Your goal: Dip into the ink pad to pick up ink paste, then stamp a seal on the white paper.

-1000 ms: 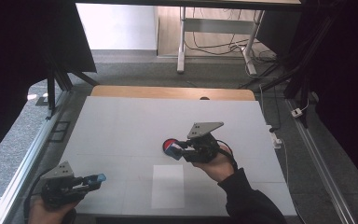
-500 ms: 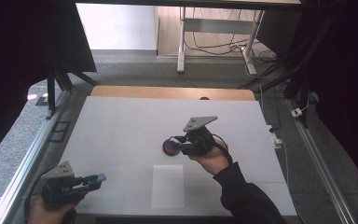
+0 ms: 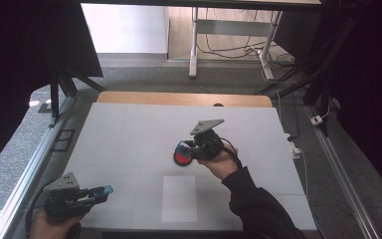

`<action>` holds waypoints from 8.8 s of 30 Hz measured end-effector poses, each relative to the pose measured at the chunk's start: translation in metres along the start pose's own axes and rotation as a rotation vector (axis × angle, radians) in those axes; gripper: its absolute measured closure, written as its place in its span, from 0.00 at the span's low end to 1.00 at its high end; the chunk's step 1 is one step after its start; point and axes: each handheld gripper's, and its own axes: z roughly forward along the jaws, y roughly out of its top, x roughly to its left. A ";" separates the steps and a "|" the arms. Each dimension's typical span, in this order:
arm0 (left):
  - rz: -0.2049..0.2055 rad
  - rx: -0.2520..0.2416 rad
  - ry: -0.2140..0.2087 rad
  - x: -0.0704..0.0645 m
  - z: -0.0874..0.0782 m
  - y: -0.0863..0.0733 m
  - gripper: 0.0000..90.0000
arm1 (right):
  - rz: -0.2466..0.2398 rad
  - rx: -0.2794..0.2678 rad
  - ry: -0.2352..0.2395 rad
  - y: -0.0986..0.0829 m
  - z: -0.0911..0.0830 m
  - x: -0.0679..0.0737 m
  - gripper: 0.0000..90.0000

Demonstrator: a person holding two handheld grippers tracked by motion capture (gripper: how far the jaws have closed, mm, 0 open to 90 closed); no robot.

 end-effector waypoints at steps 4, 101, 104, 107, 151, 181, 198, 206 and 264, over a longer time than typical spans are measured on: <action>0.001 0.001 -0.003 0.000 0.000 0.000 0.76 | 0.004 0.012 -0.010 0.000 0.006 -0.005 0.78; 0.003 0.014 -0.005 0.000 0.001 0.000 0.76 | 0.103 0.155 -0.096 -0.022 0.063 -0.027 0.78; -0.001 0.013 -0.007 0.000 0.000 0.000 0.76 | 0.086 0.151 -0.106 -0.022 0.063 -0.024 0.78; -0.003 0.011 -0.006 0.000 0.000 0.000 0.76 | 0.093 0.139 -0.101 -0.023 0.062 -0.025 0.78; -0.003 0.011 -0.015 0.001 0.000 -0.001 0.76 | 0.052 0.153 -0.076 -0.016 0.061 -0.015 0.78; -0.007 0.018 -0.017 0.001 0.000 -0.001 0.76 | 0.129 0.153 -0.040 -0.021 0.066 -0.025 0.78; -0.006 0.019 -0.020 0.001 0.000 -0.001 0.76 | 0.134 0.150 -0.046 -0.022 0.065 -0.024 0.78; -0.010 0.017 -0.023 0.001 0.000 -0.001 0.76 | 0.141 0.133 -0.034 -0.024 0.064 -0.026 0.78; -0.013 0.009 -0.023 0.002 -0.001 -0.002 0.76 | 0.049 0.029 0.038 -0.008 0.018 0.000 0.78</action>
